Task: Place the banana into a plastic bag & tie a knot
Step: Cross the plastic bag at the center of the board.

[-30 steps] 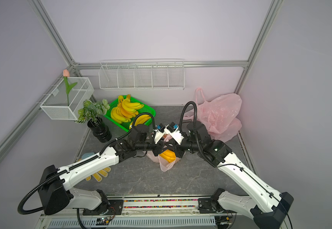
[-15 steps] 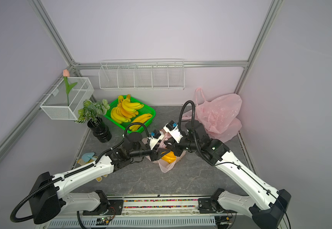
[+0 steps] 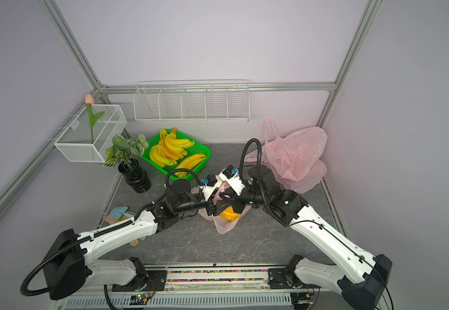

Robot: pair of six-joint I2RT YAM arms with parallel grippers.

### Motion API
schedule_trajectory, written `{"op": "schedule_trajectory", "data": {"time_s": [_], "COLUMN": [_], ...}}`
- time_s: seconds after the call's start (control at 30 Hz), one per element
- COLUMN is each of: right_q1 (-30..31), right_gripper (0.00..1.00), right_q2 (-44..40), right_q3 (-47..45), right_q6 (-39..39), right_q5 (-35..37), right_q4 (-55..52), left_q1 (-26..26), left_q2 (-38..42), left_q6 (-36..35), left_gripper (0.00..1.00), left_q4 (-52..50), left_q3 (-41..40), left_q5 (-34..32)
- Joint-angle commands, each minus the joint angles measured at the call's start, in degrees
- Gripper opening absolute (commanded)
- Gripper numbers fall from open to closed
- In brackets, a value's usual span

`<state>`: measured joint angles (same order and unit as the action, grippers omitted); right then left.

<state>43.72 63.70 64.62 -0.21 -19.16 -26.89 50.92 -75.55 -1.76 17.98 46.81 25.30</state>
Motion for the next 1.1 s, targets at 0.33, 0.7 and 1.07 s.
{"op": "schedule_trajectory", "data": {"time_s": [0.33, 0.7, 1.07], "right_q1": [1.0, 1.2, 0.5], "right_gripper": [0.07, 0.07, 0.07], "right_q2": [0.8, 0.5, -1.1], "right_q3": [-1.3, -3.2, -6.0], "right_q6": [1.1, 3.0, 5.0], "right_q5": [-2.7, -3.7, -4.5], "right_q4": [2.0, 4.6, 6.1], "left_q1": [0.2, 0.1, 0.1], "left_q2": [0.1, -5.9, -7.4], "left_q6": [-2.0, -1.7, -0.6], "left_gripper": [0.71, 0.70, 0.63], "left_q4": [9.1, 18.2, 24.1], "left_q3": [-1.2, 1.3, 0.4], "left_q5": [-8.5, -9.2, -15.1]}}
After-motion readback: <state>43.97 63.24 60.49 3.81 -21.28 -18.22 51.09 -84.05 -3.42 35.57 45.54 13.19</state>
